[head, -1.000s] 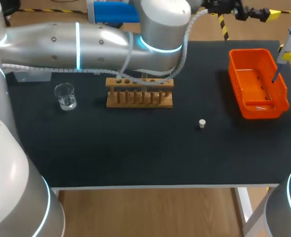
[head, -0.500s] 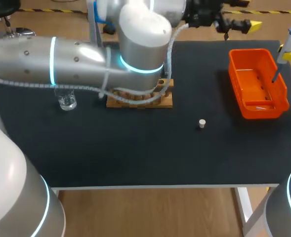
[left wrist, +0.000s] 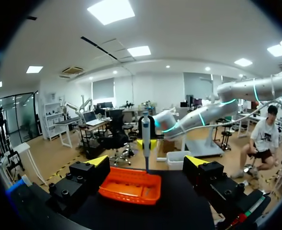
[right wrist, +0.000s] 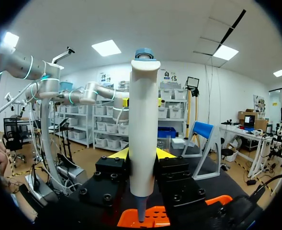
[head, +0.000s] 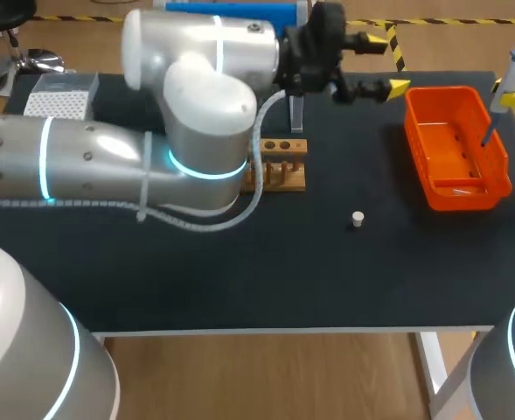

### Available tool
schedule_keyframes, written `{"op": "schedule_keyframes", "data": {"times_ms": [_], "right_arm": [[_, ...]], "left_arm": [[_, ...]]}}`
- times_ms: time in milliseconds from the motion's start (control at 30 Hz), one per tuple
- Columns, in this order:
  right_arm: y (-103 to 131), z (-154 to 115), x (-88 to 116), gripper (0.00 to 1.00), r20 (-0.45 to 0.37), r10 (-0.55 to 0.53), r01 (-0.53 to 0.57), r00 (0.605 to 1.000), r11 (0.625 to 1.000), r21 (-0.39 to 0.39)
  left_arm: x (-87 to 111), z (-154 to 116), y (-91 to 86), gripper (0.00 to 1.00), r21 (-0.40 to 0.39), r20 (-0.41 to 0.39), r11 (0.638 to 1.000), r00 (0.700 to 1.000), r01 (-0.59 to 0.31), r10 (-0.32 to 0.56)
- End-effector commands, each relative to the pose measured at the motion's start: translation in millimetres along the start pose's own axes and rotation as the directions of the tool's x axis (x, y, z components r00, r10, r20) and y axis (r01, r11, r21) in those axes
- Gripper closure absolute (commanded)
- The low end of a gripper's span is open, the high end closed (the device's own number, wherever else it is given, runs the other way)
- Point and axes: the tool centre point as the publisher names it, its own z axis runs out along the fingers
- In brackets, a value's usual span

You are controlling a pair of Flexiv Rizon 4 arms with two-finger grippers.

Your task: Invert the test tube, pick up the pipette, mount the tip to pipette, aspirate from beaker and dispense into the tube, eject the tip, return the pipette, and cap with the stopper.

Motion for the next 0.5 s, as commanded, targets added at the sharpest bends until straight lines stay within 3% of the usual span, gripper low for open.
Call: {"op": "schedule_keyframes", "data": {"times_ms": [33, 500], "right_arm": [[1, 0, 0, 1.00, -0.001, 0.000, 0.000, 1.000, 1.000, 0.003], [1, 0, 0, 1.00, -0.001, 0.000, 0.000, 1.000, 1.000, 0.003]], "left_arm": [[2.8, -18, 19.1, 0.00, 0.140, 0.004, 0.990, 1.000, 0.002, -0.002], [-6.3, -59, 64.5, 0.00, 0.209, 0.064, 0.978, 0.998, 0.009, -0.023]]}}
